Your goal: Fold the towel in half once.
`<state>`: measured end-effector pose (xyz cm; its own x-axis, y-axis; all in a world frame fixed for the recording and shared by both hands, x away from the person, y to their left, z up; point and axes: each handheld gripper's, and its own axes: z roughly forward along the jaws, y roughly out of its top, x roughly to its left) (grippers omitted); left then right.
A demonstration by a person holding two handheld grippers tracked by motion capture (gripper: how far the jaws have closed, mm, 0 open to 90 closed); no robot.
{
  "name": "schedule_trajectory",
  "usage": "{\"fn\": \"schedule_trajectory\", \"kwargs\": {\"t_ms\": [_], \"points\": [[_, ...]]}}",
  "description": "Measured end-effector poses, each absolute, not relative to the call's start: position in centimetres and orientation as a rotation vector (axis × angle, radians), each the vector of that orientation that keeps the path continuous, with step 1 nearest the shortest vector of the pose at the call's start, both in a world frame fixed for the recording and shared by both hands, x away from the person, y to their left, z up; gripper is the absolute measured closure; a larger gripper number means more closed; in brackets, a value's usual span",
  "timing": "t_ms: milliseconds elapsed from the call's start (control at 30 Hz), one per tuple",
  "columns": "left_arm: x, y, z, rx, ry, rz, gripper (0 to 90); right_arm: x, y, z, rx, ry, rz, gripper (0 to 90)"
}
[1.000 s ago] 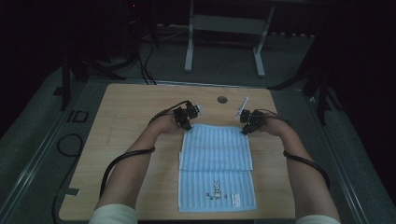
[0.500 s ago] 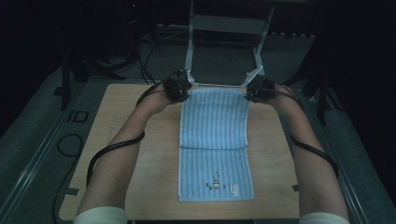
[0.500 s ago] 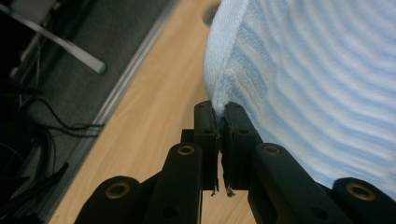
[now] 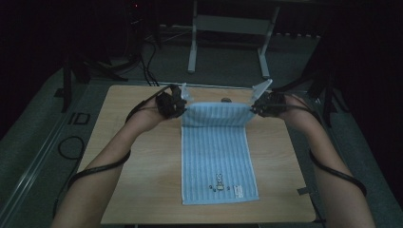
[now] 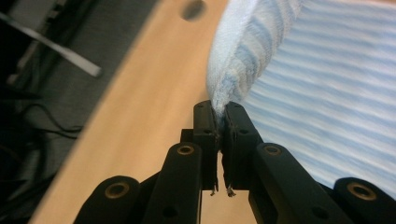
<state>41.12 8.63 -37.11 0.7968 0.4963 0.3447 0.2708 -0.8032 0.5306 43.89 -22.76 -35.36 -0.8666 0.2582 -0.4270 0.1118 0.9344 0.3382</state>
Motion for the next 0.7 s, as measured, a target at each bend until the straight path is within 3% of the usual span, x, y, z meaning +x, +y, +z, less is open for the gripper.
{"fn": "schedule_trajectory", "kwargs": {"t_ms": [400, 700], "points": [[31.6, 8.0, -43.9, 2.637, 0.431, 0.477, 84.9, 34.2, -24.4, -41.7, 0.177, 2.743, 0.441, 84.3], [27.2, 7.0, -46.4, 2.660, 0.364, 0.469, 84.6, 29.6, -25.9, -44.7, 0.202, 2.788, 0.496, 84.0]]}}
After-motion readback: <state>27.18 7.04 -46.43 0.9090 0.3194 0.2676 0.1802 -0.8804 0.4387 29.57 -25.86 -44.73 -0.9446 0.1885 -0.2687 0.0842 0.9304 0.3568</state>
